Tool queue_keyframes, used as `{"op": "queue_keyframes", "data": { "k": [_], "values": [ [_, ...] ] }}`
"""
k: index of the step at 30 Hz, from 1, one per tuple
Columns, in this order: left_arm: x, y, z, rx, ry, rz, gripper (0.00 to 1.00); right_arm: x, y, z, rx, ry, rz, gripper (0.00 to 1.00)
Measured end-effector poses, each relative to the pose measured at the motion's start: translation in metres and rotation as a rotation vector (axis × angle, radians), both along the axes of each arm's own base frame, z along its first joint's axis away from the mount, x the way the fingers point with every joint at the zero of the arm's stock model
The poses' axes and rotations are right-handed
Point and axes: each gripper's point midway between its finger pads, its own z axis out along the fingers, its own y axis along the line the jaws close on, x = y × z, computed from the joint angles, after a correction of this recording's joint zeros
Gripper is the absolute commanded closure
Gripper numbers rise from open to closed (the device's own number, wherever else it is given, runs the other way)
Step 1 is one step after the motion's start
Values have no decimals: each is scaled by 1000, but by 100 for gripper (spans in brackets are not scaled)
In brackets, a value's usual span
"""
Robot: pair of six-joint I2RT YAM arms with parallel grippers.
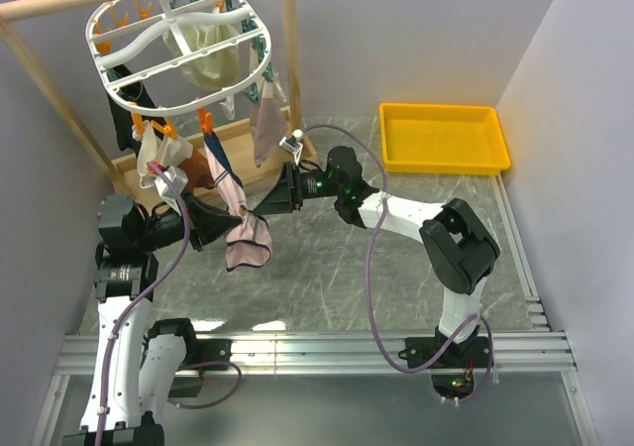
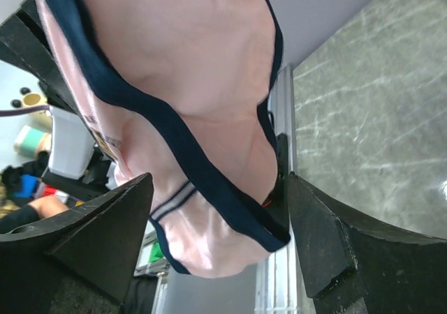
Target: Clip the underwear to the hanger
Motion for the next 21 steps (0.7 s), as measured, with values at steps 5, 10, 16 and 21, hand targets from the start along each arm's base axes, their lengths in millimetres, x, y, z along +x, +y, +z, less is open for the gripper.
{"op": "queue_keyframes", "data": {
  "k": [5,10,16,21],
  "values": [
    [0,0,1,0,-4,0,100,-8,-4,-14,-29,58,20,16],
    [0,0,0,0,-4,0,100,-11,-7,-19,-36,82,30,43],
    [4,2,-3,10,1,13,100,-15,-9,-8,-7,70,44,100],
    [12,6,-14,27,42,58,100,-20,-18,-3,-12,43,33,100]
  ]
}}
